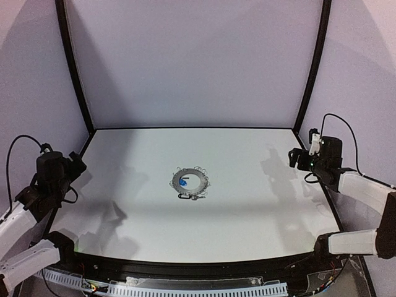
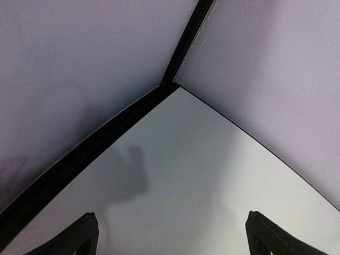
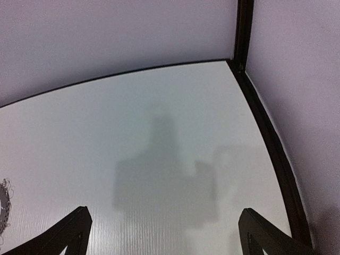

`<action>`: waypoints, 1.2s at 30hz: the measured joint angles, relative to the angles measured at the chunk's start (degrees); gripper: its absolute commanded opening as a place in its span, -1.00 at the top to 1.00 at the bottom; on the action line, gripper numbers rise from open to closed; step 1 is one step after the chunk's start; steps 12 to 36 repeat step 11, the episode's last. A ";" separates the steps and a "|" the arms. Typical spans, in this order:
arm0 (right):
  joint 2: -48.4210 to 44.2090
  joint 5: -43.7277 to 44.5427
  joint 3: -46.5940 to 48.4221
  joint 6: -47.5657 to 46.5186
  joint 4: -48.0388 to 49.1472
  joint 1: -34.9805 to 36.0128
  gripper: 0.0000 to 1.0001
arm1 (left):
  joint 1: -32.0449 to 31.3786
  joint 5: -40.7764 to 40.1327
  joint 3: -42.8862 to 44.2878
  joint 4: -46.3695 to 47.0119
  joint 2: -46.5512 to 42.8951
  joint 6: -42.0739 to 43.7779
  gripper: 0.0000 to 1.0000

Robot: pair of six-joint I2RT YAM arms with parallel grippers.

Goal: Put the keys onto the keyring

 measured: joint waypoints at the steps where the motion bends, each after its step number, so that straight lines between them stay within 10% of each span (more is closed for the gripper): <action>1: 0.00 0.15 -0.57 -0.04 2.16 0.00 -0.97 | 0.00 0.20 -0.17 0.15 0.55 0.39 -0.97; 36: 1.64 0.17 -2.89 0.57 12.13 0.00 -0.97 | 0.00 1.25 -0.90 2.62 3.19 3.28 -0.97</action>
